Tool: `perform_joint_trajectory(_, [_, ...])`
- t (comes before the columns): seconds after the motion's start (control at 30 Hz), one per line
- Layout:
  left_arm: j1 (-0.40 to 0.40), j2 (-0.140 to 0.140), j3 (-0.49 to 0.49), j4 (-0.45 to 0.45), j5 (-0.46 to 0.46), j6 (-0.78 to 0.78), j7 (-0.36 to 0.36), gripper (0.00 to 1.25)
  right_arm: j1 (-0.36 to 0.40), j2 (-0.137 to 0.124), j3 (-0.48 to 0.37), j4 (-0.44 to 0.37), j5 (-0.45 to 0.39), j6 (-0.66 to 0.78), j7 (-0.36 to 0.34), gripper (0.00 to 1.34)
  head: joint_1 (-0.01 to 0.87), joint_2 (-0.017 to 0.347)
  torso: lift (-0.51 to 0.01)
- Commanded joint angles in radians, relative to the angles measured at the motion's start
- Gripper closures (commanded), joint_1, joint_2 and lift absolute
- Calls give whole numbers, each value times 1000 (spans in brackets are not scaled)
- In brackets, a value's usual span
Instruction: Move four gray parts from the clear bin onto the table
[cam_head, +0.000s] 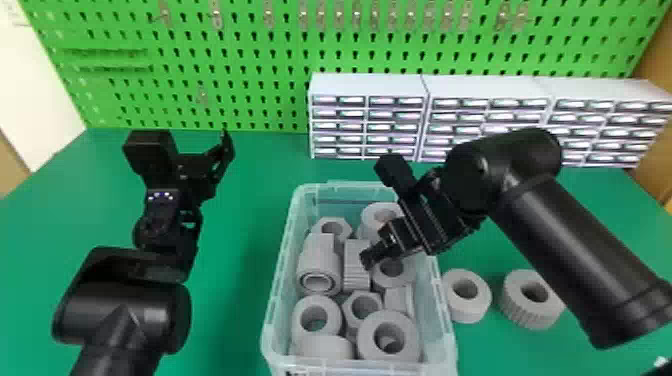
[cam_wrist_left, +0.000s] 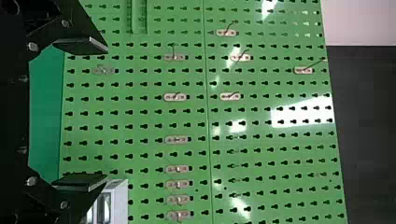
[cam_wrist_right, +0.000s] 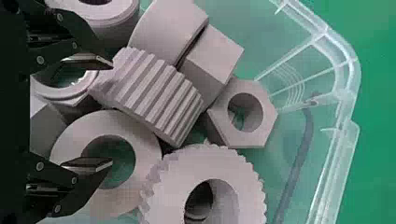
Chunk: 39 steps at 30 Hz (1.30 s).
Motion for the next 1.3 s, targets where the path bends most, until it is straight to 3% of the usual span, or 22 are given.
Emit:
perform_joint_trajectory(0.0, [0,0,1,0,1,0,0,295,0,0,3,0,-15,-5,0,522,693,72,-52])
perform_joint_trajectory(0.63, [-11,0,-6,0,1,0,0,295,0,5,21,19,-127,-74,0,521,693,72,-52])
perform_joint_trajectory(1.27, [-20,0,-17,9,8,0,2,295,0,12,65,97,-159,-180,0,519,693,72,-52])
